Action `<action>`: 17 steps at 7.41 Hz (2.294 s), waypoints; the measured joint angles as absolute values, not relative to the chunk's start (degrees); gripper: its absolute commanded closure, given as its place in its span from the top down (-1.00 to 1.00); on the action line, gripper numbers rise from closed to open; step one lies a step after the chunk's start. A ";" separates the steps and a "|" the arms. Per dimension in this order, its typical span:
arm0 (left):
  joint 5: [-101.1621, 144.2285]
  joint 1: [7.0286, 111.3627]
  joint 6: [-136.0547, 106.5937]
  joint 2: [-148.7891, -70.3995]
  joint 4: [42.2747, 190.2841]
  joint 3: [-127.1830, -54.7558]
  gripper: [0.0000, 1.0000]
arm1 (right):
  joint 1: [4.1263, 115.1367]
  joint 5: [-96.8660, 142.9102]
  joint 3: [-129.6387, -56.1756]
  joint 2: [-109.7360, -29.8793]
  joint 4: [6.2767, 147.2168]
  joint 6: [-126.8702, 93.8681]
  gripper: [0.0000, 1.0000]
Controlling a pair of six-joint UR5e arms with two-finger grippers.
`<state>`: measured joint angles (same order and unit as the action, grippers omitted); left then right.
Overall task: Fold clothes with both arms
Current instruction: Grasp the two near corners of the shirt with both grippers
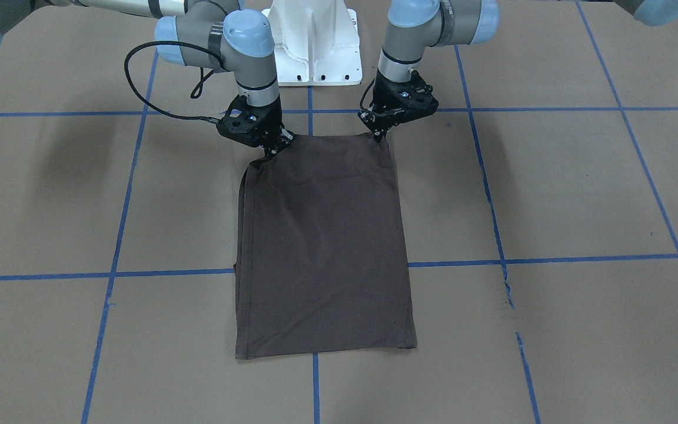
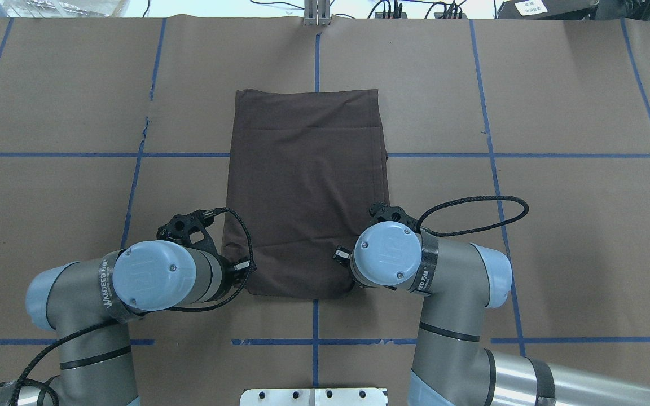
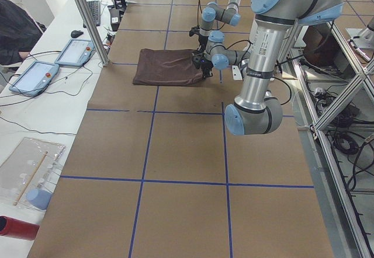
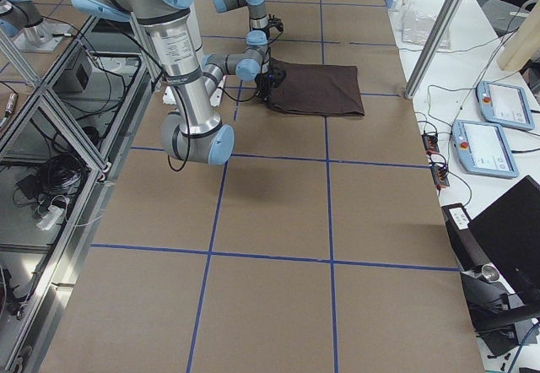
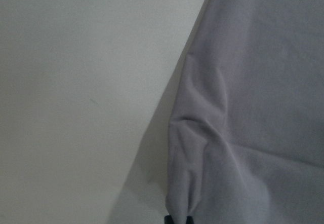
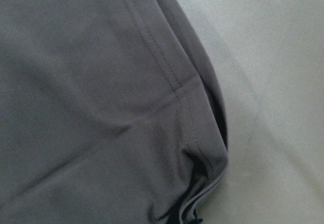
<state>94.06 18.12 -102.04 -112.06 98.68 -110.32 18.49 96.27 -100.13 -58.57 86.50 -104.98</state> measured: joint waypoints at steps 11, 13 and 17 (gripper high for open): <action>94.57 18.11 -102.04 -111.89 95.95 -114.86 -1.00 | 16.92 96.76 -104.64 -60.96 86.25 -109.30 1.00; 94.57 18.11 -102.04 -111.82 95.95 -114.80 -1.00 | 16.54 96.62 -102.08 -59.85 86.32 -115.09 1.00; 94.57 18.10 -102.04 -111.80 95.98 -114.79 -1.00 | 15.08 96.46 -101.28 -59.70 86.96 -120.43 1.00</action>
